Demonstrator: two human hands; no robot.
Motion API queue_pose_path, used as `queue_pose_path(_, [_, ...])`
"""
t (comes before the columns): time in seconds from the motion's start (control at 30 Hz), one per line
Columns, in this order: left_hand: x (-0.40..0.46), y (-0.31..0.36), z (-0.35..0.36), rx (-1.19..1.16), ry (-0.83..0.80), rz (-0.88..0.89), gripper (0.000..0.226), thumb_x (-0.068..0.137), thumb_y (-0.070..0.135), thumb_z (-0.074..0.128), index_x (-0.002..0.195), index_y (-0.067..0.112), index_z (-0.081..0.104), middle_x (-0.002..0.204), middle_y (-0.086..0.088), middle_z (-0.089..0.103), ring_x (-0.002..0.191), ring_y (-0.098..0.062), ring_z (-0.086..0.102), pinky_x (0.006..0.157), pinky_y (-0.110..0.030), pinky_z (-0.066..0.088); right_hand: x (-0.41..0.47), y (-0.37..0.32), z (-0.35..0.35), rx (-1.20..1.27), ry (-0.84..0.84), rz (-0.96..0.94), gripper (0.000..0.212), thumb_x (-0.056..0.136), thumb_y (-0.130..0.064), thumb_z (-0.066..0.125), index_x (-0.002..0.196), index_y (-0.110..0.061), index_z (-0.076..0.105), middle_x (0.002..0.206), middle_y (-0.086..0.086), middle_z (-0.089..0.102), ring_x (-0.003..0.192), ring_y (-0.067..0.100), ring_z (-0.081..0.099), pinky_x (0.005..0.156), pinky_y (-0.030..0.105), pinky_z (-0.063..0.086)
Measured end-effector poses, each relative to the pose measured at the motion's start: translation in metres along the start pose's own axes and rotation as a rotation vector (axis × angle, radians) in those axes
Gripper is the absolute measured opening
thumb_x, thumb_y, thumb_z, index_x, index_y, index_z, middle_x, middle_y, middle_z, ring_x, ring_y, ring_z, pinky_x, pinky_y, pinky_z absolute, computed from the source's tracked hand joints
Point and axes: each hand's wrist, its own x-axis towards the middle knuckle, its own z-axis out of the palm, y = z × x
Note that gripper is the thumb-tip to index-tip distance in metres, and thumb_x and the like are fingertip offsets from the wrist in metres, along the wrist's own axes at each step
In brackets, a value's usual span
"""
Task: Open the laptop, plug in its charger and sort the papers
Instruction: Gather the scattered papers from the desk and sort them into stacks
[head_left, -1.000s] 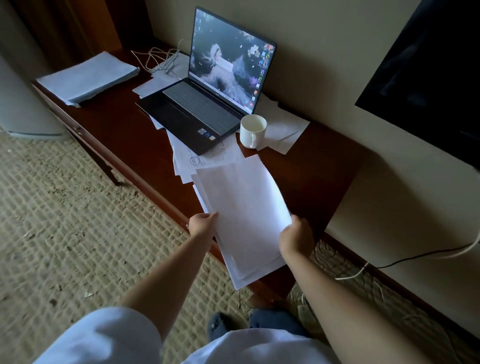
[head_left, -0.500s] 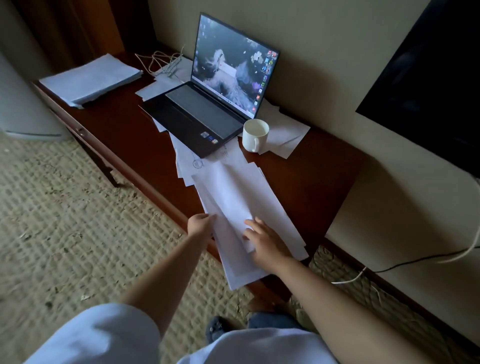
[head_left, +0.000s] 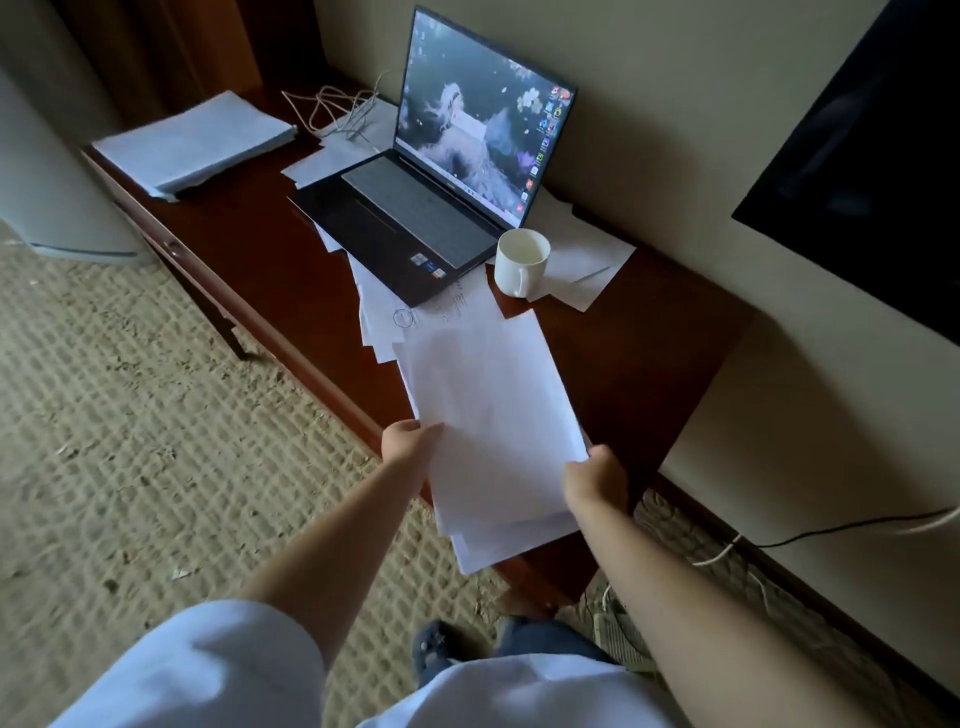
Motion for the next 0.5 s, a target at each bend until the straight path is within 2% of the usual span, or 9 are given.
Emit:
queue_pose_path(0.07, [-0.003, 0.002, 0.003, 0.015, -0.012, 0.022, 0.008, 0.069, 0.004, 0.06, 0.067, 0.01, 0.065, 0.07, -0.009, 0.062, 0.059, -0.025, 0.057, 0.054, -0.027, 0.045, 0.001, 0.004, 0.003, -0.226, 0.059, 0.005, 0.042, 0.083, -0.017, 0.052, 0.124, -0.007, 0.052, 0.128, 0.015, 0.053, 0.118, 0.036, 0.05, 0.092, 0.043, 0.045])
queue_pose_path(0.1, [-0.005, 0.004, 0.004, 0.019, -0.013, 0.026, 0.014, 0.063, 0.005, 0.054, 0.069, 0.01, 0.066, 0.07, -0.009, 0.063, 0.061, -0.026, 0.059, 0.053, -0.028, 0.046, 0.004, 0.003, 0.003, -0.235, 0.064, -0.012, 0.047, 0.084, -0.018, 0.053, 0.129, -0.008, 0.048, 0.133, 0.014, 0.048, 0.122, 0.034, 0.046, 0.096, 0.044, 0.043])
queue_pose_path(0.17, [-0.006, 0.008, 0.005, 0.017, -0.014, 0.024, 0.022, 0.065, 0.003, 0.048, 0.07, 0.012, 0.067, 0.073, -0.011, 0.065, 0.066, -0.03, 0.062, 0.053, -0.034, 0.054, 0.017, -0.003, -0.001, -0.113, 0.024, -0.041, 0.058, 0.086, -0.017, 0.053, 0.141, -0.01, 0.036, 0.144, 0.013, 0.039, 0.131, 0.032, 0.039, 0.105, 0.045, 0.037])
queue_pose_path(0.23, [-0.011, 0.013, 0.007, -0.008, -0.014, 0.043, 0.023, 0.072, -0.002, 0.046, 0.069, 0.011, 0.065, 0.077, -0.014, 0.065, 0.07, -0.031, 0.063, 0.062, -0.042, 0.059, 0.03, -0.012, -0.004, 0.044, -0.047, -0.042, 0.066, 0.088, -0.015, 0.054, 0.148, -0.014, 0.025, 0.15, 0.01, 0.033, 0.136, 0.031, 0.035, 0.109, 0.046, 0.035])
queue_pose_path(0.3, [-0.019, 0.023, 0.009, -0.029, 0.014, 0.095, 0.021, 0.077, -0.005, 0.045, 0.07, 0.009, 0.059, 0.074, -0.01, 0.06, 0.066, -0.025, 0.058, 0.059, -0.035, 0.055, 0.04, -0.023, -0.008, 0.213, -0.135, -0.024, 0.068, 0.09, -0.015, 0.055, 0.149, -0.018, 0.022, 0.151, 0.009, 0.033, 0.135, 0.031, 0.037, 0.108, 0.047, 0.037])
queue_pose_path(0.37, [-0.026, 0.035, 0.011, -0.043, 0.041, 0.162, 0.022, 0.076, -0.007, 0.043, 0.074, 0.009, 0.056, 0.074, -0.007, 0.058, 0.067, -0.023, 0.056, 0.057, -0.031, 0.051, 0.044, -0.035, -0.017, 0.392, -0.212, -0.041, 0.059, 0.088, -0.013, 0.057, 0.144, -0.017, 0.036, 0.142, 0.01, 0.046, 0.124, 0.031, 0.049, 0.1, 0.043, 0.044])
queue_pose_path(0.4, [-0.029, 0.042, 0.012, -0.059, 0.05, 0.198, 0.023, 0.076, -0.008, 0.042, 0.077, 0.01, 0.056, 0.075, -0.007, 0.058, 0.07, -0.024, 0.056, 0.06, -0.033, 0.052, 0.044, -0.041, -0.023, 0.471, -0.23, -0.08, 0.05, 0.087, -0.01, 0.057, 0.136, -0.015, 0.046, 0.132, 0.01, 0.055, 0.114, 0.029, 0.056, 0.09, 0.039, 0.049])
queue_pose_path(0.43, [-0.032, 0.051, 0.012, -0.078, 0.062, 0.237, 0.025, 0.075, -0.009, 0.041, 0.078, 0.01, 0.056, 0.076, -0.007, 0.058, 0.072, -0.025, 0.055, 0.065, -0.036, 0.051, 0.042, -0.048, -0.03, 0.539, -0.228, -0.137, 0.041, 0.087, -0.006, 0.055, 0.127, -0.012, 0.053, 0.121, 0.008, 0.061, 0.101, 0.026, 0.06, 0.079, 0.033, 0.05])
queue_pose_path(0.5, [-0.04, 0.071, 0.013, -0.112, 0.094, 0.323, 0.028, 0.078, -0.01, 0.041, 0.078, 0.014, 0.056, 0.078, -0.005, 0.059, 0.075, -0.024, 0.056, 0.071, -0.039, 0.051, 0.037, -0.063, -0.047, 0.637, -0.19, -0.271, 0.031, 0.086, 0.001, 0.05, 0.115, -0.008, 0.055, 0.098, 0.002, 0.062, 0.08, 0.016, 0.058, 0.061, 0.024, 0.044])
